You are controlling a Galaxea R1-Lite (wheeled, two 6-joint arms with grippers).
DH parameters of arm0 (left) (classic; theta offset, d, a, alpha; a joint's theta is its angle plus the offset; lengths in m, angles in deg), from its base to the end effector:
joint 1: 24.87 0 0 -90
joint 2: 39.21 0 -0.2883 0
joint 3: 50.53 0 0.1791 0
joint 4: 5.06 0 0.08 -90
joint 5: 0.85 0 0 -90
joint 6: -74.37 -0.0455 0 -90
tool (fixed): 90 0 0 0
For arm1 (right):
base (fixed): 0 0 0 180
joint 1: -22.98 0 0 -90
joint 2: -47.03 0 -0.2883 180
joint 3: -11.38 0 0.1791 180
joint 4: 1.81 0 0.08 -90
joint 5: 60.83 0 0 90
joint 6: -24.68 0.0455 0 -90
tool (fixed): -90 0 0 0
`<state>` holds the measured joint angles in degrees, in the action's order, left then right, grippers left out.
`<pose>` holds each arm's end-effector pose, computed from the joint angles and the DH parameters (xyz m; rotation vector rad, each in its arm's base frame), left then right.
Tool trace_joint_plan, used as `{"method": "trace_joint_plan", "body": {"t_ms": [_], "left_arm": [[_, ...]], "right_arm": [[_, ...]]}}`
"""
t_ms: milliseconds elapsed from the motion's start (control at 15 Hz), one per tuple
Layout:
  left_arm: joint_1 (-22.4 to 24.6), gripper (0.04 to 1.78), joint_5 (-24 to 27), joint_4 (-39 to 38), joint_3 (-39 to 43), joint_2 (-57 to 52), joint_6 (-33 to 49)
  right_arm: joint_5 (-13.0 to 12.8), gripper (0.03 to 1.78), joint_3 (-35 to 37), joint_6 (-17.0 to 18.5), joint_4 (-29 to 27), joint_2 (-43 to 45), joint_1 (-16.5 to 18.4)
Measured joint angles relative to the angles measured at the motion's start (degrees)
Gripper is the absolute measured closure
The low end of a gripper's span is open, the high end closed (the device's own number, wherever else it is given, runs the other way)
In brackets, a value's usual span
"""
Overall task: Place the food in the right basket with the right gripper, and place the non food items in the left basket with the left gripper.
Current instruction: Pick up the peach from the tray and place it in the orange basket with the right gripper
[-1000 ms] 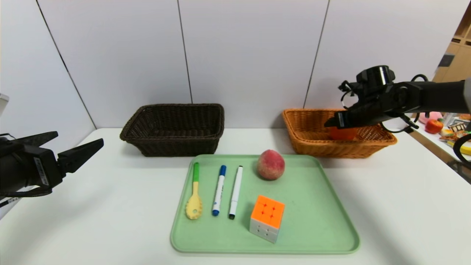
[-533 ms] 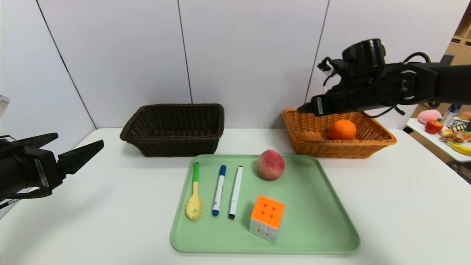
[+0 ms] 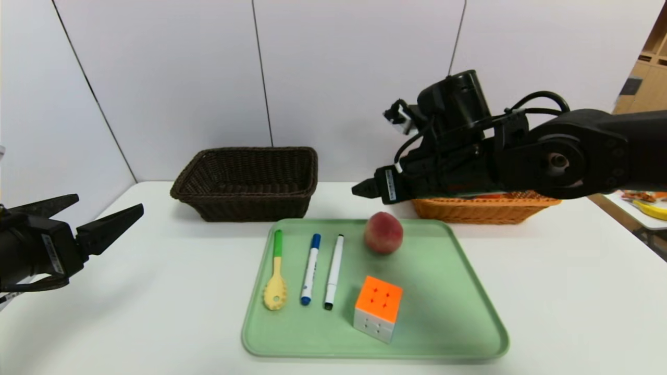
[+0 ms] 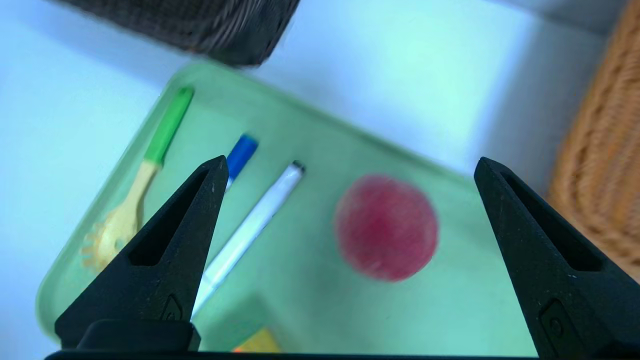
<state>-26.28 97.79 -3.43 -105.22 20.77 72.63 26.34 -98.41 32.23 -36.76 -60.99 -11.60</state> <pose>0.1580 -0.0107 0.2181 0.0226 0.1180 -0.1770 0.3085 0.2100 0.2110 -0.0629 0.5889 0.5000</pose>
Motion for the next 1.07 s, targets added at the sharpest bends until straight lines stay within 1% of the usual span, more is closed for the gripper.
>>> {"method": "trace_joint_plan", "body": {"t_ms": [133, 267, 467, 533, 667, 800, 867, 1067], "left_arm": [[0.0, 0.13, 0.0, -0.1, 0.4, -0.2, 0.0], [0.0, 0.13, 0.0, -0.1, 0.6, -0.3, 0.0], [0.0, 0.13, 0.0, -0.1, 1.2, -0.7, -0.1], [0.0, 0.13, 0.0, -0.1, 1.4, -0.8, -0.1], [0.0, 0.13, 0.0, -0.1, 1.5, -1.1, -0.1], [0.0, 0.13, 0.0, -0.1, 1.8, -1.4, 0.0], [0.0, 0.13, 0.0, -0.1, 2.0, -1.5, 0.0], [0.0, 0.13, 0.0, -0.1, 2.5, -1.9, 0.0]], "right_arm": [[0.0, 0.12, 4.9, 0.0, 0.3, 1.2, -0.6], [0.0, 0.12, 9.6, 0.0, 2.4, 2.1, -1.1], [-0.1, 0.12, 15.6, -0.2, 10.5, 2.2, -1.1], [-0.2, 0.12, 16.6, -0.2, 11.8, 1.9, -1.0], [-0.4, 0.12, 17.4, -0.2, 12.3, 1.3, -0.9], [-1.9, 0.12, 17.6, -0.4, 13.4, 0.3, -0.5], [-2.3, 0.12, 17.7, -0.4, 14.1, -0.2, -0.3], [-2.3, 0.11, 18.0, -0.4, 15.3, -1.9, 0.4]]}}
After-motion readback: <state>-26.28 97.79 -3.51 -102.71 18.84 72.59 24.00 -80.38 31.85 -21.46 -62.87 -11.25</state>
